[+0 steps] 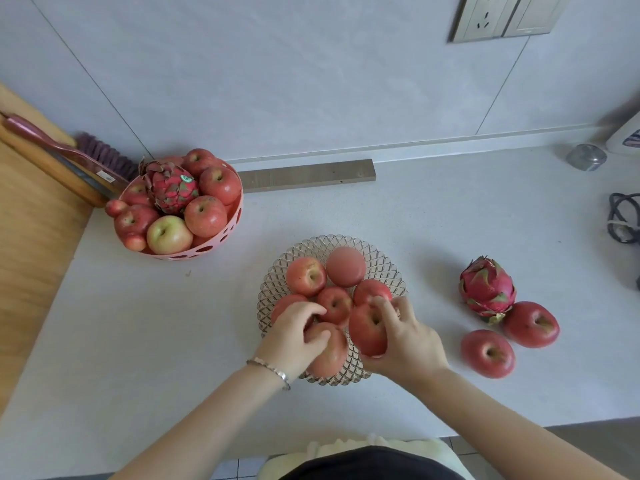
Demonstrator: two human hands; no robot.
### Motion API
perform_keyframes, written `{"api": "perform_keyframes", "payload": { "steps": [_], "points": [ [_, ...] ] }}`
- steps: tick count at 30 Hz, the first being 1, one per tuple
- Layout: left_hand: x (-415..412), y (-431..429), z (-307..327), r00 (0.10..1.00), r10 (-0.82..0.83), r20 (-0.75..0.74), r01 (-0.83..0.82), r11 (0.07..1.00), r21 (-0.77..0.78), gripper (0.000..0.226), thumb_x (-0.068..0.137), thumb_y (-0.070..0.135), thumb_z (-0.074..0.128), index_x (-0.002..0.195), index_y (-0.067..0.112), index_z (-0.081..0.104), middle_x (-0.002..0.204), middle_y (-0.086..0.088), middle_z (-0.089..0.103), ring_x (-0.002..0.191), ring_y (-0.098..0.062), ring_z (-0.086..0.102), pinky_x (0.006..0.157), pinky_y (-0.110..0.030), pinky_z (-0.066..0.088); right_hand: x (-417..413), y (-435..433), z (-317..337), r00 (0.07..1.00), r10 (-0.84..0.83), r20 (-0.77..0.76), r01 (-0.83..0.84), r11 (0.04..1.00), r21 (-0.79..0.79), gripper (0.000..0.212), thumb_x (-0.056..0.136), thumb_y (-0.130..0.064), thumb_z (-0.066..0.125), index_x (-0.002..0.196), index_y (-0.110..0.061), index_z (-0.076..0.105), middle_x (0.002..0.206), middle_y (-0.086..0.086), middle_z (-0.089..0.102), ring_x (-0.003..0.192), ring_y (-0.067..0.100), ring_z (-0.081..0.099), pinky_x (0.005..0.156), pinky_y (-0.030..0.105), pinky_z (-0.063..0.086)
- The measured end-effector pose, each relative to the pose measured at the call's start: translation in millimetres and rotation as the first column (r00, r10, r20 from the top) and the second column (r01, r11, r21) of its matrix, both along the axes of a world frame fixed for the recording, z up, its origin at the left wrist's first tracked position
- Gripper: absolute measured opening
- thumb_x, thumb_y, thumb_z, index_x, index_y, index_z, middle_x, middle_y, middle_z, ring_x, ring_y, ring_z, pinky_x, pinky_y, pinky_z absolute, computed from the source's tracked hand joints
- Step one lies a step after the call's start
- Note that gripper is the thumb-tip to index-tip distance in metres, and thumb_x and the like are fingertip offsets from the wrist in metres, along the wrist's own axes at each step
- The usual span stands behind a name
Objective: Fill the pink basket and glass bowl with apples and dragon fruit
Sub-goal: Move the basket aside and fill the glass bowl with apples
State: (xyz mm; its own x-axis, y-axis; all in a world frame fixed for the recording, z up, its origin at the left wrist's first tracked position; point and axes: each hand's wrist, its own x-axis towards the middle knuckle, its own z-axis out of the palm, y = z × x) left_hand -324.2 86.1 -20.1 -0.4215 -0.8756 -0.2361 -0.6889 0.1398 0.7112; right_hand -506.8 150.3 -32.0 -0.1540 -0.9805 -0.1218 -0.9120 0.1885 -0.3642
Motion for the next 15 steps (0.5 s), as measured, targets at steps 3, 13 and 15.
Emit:
{"api": "perform_keyframes", "payload": {
  "steps": [3, 13, 15],
  "points": [
    [3, 9, -9, 0.983, -0.165, 0.086, 0.171, 0.983, -0.063, 0.035, 0.080, 0.026, 0.063, 0.114, 0.024, 0.057, 0.125, 0.008, 0.049, 0.112, -0.005, 0.046, 0.089, -0.012, 0.034, 11, -3, 0, 0.998, 0.041, -0.050, -0.040, 0.999, 0.016, 0.081, 0.032, -0.040, 0.084, 0.105, -0.015, 0.062, 0.090, 0.013, 0.060, 0.052, 0.030, 0.061, 0.042, 0.022, 0.038],
    [-3, 18, -24, 0.903, -0.271, 0.332, 0.334, 0.931, -0.149, 0.060, 0.076, 0.038, 0.062, 0.132, 0.028, 0.042, 0.138, 0.003, 0.037, 0.124, -0.019, 0.033, 0.103, -0.028, 0.033, 3, 4, -8, 0.985, 0.150, -0.089, -0.130, 0.971, 0.202, 0.081, 0.058, -0.047, 0.072, 0.129, -0.022, 0.042, 0.119, 0.003, 0.048, 0.089, 0.026, 0.062, 0.057, 0.028, 0.045],
    [-4, 20, -27, 0.917, -0.250, 0.312, 0.307, 0.941, -0.146, 0.060, 0.076, 0.037, 0.063, 0.132, 0.028, 0.041, 0.137, 0.003, 0.035, 0.123, -0.018, 0.030, 0.103, -0.024, 0.030, 6, 7, -9, 0.983, 0.171, -0.068, -0.155, 0.969, 0.194, 0.081, 0.040, -0.043, 0.086, 0.111, -0.013, 0.060, 0.098, 0.010, 0.061, 0.068, 0.026, 0.065, 0.044, 0.028, 0.048]
  ]
}}
